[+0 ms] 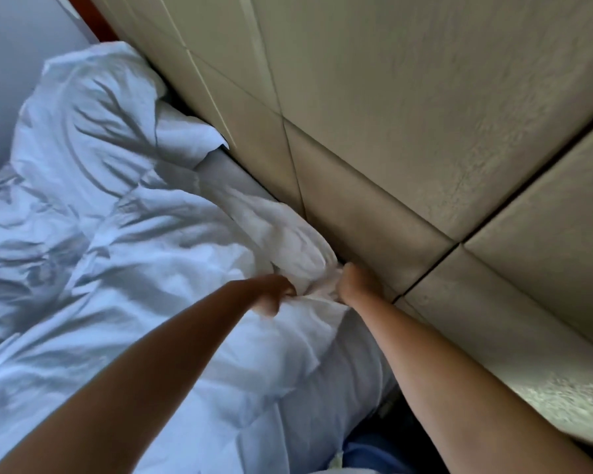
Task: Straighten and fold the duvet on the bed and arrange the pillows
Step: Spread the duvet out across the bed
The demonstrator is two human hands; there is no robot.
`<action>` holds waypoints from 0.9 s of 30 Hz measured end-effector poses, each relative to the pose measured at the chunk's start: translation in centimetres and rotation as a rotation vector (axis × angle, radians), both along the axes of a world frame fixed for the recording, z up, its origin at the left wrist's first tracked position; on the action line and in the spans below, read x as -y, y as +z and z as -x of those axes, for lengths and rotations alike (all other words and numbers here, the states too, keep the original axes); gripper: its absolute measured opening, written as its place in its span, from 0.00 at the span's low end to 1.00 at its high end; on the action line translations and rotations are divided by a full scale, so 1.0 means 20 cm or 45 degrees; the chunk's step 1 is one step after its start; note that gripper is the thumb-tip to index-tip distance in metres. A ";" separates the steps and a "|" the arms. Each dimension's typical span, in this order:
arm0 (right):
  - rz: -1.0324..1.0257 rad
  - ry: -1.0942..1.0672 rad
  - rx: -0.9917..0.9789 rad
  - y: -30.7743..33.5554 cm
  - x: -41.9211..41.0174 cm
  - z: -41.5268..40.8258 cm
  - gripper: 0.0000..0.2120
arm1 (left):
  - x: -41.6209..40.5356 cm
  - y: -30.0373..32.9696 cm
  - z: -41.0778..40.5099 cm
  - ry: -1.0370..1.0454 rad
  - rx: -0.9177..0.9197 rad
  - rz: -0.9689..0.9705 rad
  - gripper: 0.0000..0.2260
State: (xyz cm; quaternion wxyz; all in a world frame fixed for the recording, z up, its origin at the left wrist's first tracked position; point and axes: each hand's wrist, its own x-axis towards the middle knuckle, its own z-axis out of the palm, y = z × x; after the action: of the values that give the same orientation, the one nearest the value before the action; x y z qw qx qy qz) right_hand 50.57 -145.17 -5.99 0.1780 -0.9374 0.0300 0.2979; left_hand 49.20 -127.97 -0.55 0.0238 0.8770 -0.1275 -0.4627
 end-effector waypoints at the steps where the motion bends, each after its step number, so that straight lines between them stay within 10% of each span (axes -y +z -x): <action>1: -0.039 -0.007 0.211 0.04 -0.05 0.01 0.14 | -0.01 0.02 -0.01 0.008 0.061 -0.010 0.23; 4: -0.022 0.081 0.707 0.06 -0.10 0.04 0.12 | -0.05 0.10 -0.08 0.025 0.215 -0.043 0.23; 8: 0.101 -0.119 -0.142 -0.04 0.05 0.09 0.16 | 0.00 0.12 -0.11 -0.027 0.270 -0.018 0.21; 17: -0.589 -0.195 -0.261 -0.10 0.13 0.13 0.24 | 0.06 -0.01 -0.15 -0.142 0.367 -0.095 0.18; 21: -0.463 0.069 -0.364 -0.09 0.19 0.13 0.32 | 0.10 -0.02 -0.23 -0.257 0.375 -0.211 0.15; 27: -0.101 -0.418 0.249 0.00 0.09 0.09 0.15 | 0.15 0.00 -0.30 -0.225 1.420 -0.053 0.09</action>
State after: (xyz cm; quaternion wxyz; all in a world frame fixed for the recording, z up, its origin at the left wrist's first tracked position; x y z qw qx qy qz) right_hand 48.85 -146.90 -6.05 0.2630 -0.9366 0.1531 0.1735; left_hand 55.16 -131.04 -0.58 -0.1033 0.9750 -0.1845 0.0680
